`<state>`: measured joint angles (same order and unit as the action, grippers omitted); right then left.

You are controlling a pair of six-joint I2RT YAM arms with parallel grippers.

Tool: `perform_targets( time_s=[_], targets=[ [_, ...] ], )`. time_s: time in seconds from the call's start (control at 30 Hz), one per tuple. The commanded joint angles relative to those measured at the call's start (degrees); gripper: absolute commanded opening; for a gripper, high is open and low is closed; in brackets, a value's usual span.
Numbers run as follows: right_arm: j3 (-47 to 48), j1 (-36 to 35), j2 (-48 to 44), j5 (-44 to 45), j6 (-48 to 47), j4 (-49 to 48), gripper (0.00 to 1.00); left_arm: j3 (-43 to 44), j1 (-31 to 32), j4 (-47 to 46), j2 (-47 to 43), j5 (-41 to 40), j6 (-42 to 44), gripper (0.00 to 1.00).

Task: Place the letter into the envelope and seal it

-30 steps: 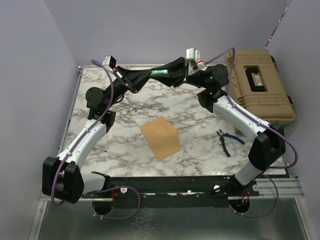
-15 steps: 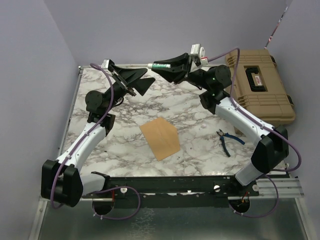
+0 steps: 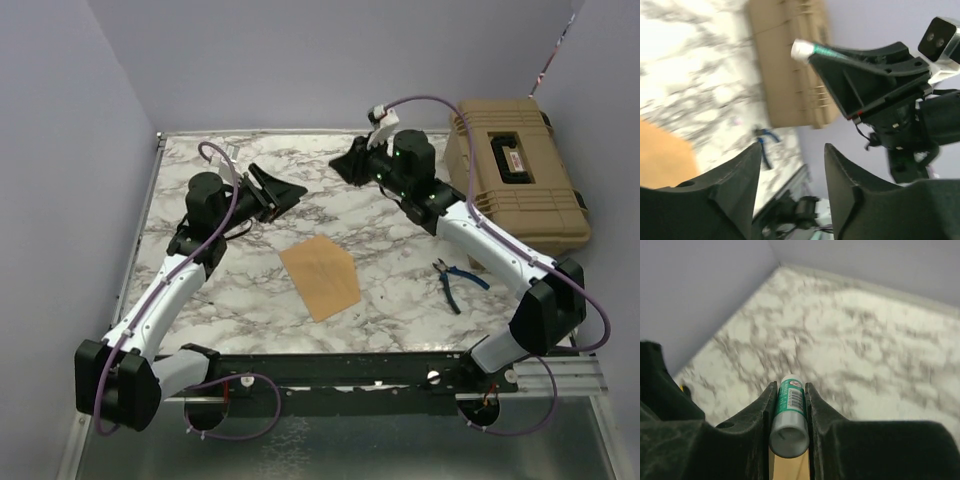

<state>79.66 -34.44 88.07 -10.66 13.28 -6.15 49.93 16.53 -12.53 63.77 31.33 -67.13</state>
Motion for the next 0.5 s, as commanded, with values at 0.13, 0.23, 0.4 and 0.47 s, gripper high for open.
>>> perform_targets(
  time_s=[0.13, 0.23, 0.4, 0.47],
  targets=[
    [-13.70, -8.30, 1.58, 8.43, 1.50, 16.17, 0.01, -5.00, 0.26, 18.11, 7.03, -5.47, 18.09, 0.44],
    [-13.06, -12.86, 5.04, 11.24, 1.04, 19.71, 0.01, -5.72, 0.43, 17.20, 11.94, -7.12, 21.35, 0.35],
    [-11.79, -17.49, 9.83, 15.49, 1.11, 22.38, 0.00, -8.93, 0.86, 9.01, 20.04, -6.48, 20.63, 0.23],
    [-10.87, -17.99, 11.84, 16.74, 2.18, 23.55, 0.01, -10.31, 1.03, 5.36, 22.03, -7.27, 18.76, 0.17]
  ],
)
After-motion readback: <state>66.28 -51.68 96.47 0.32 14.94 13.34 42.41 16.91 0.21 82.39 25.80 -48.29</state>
